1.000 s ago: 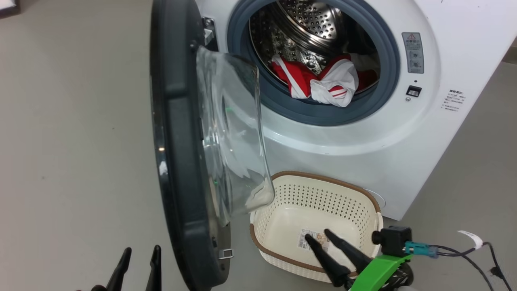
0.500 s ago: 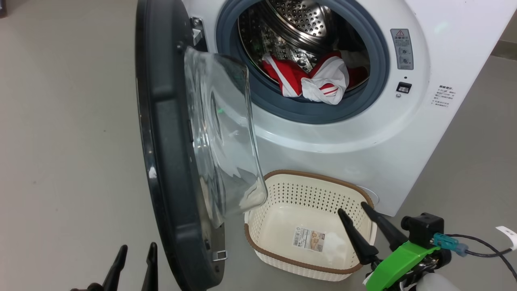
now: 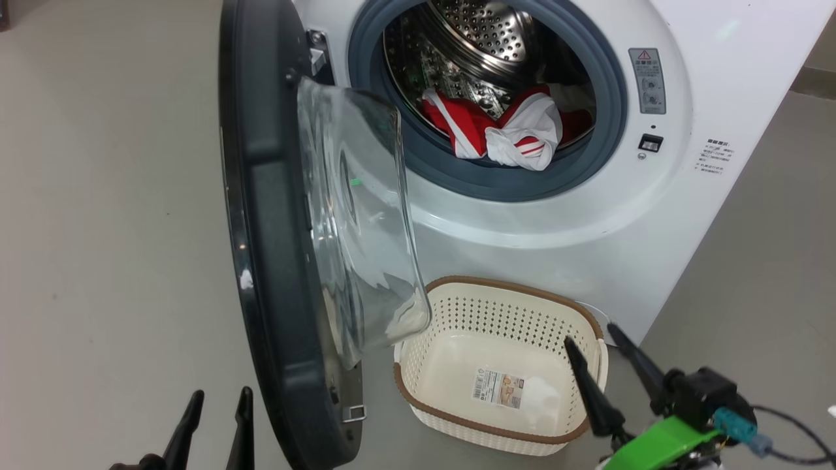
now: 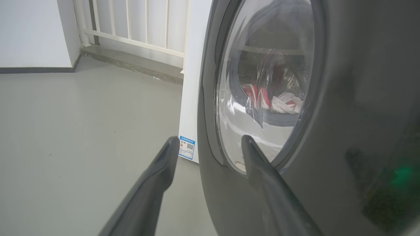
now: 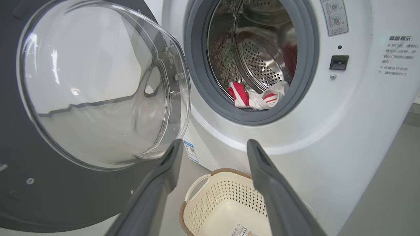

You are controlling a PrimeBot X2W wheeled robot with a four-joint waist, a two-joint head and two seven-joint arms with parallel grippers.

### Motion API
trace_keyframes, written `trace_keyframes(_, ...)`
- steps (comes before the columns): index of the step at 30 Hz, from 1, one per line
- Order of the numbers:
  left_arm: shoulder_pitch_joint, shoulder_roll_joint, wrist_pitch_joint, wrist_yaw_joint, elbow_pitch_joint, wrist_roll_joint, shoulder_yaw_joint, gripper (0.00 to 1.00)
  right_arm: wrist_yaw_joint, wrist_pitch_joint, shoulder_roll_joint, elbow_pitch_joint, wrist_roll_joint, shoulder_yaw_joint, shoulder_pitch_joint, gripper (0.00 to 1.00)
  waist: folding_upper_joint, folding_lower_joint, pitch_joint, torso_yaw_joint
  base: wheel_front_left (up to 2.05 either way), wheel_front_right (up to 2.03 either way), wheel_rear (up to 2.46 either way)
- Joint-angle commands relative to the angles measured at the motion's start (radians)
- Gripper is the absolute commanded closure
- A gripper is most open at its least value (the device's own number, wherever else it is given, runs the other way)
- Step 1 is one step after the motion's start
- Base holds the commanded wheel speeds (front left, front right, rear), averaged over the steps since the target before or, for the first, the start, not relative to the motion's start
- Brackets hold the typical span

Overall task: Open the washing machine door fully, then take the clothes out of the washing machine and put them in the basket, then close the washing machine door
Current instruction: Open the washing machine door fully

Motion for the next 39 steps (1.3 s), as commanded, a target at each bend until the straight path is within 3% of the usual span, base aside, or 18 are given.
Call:
trace_keyframes(1, -0.034, 0.011, -0.012, -0.005, -0.031, 0.010, 0.035, 0.00, 0.007, -0.006, 0.009, -0.022, -0.011, 0.012, 0.013, 0.00, 0.0000, 0.0000, -0.002, 0.000, 0.00, 0.00, 0.00)
trace_keyframes(14, -0.030, 0.011, -0.012, -0.002, -0.051, 0.018, 0.042, 0.00, 0.007, -0.006, 0.025, -0.007, -0.019, 0.007, 0.023, 0.00, 0.0000, 0.0000, -0.011, -0.003, 0.00, 0.00, 0.00)
trace_keyframes(15, -0.031, 0.011, -0.012, 0.000, -0.061, 0.017, 0.047, 0.37, 0.007, -0.006, 0.026, -0.008, -0.017, 0.009, 0.023, 0.00, 0.0000, 0.0000, -0.012, -0.002, 0.00, 0.00, 0.00)
trace_keyframes(16, -0.033, 0.011, -0.012, 0.002, -0.076, 0.018, 0.054, 1.00, 0.007, -0.006, 0.027, -0.009, -0.015, 0.011, 0.024, 0.00, 0.0000, 0.0000, -0.013, -0.001, 0.00, 0.00, 0.00)
trace_keyframes(21, -0.049, 0.011, -0.012, 0.028, -0.195, 0.013, 0.110, 1.00, 0.007, -0.006, 0.028, -0.010, -0.011, 0.012, 0.031, 0.00, 0.0000, 0.0000, -0.020, 0.001, 0.00, 0.00, 0.00)
trace_keyframes(27, -0.085, 0.011, -0.012, 0.042, -0.446, 0.026, 0.118, 1.00, 0.007, -0.006, 0.024, -0.016, -0.013, 0.007, 0.031, 0.00, 0.0000, 0.0000, -0.013, 0.004, 0.00, 0.00, 0.00)
trace_keyframes(34, -0.051, 0.011, -0.012, 0.023, -0.582, 0.133, -0.140, 1.00, 0.007, -0.006, 0.022, -0.024, -0.015, 0.004, 0.025, 0.00, 0.0000, 0.0000, -0.004, 0.004, 0.00, 0.00, 0.00)
trace_keyframes(39, 0.007, 0.011, -0.012, 0.029, -0.421, 0.059, -0.303, 1.00, 0.007, -0.006, 0.023, -0.026, -0.015, 0.016, 0.017, 0.00, 0.0000, 0.0000, 0.004, -0.004, 0.00, 0.00, 0.00)
